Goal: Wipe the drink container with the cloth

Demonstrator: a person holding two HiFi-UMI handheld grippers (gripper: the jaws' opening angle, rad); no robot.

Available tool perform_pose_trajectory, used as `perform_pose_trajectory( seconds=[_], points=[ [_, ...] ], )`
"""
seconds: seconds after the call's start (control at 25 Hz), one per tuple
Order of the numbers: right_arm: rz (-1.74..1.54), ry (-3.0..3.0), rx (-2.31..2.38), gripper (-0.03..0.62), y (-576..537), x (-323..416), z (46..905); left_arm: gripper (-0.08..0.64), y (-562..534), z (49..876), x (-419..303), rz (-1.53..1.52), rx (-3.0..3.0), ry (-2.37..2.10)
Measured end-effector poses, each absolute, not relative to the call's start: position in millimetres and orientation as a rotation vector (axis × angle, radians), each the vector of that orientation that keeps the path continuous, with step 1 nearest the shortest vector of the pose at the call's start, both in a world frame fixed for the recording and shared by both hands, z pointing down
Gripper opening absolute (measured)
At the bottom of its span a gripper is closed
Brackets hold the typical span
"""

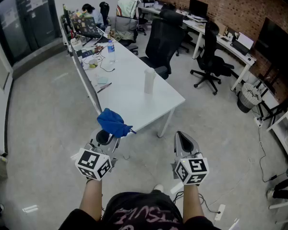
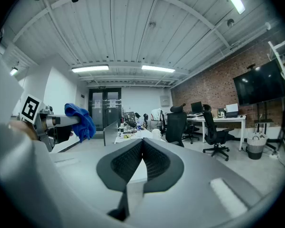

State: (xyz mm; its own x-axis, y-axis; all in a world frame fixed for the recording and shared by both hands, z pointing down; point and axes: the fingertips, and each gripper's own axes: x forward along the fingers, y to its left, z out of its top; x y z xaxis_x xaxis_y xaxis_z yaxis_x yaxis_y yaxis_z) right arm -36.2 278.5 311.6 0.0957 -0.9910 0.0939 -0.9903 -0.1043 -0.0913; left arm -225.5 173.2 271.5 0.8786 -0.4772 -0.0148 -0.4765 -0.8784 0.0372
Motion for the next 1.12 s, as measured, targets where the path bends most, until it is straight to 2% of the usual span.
perform_pose_trajectory(
  seconds=[1.12],
  points=[
    [-0.218, 2.084, -2.296, -0.005, 280.3, -62.7, 315.6, 0.097, 172.2, 281.5, -255.6, -0.009, 2.965, -0.781]
  ],
)
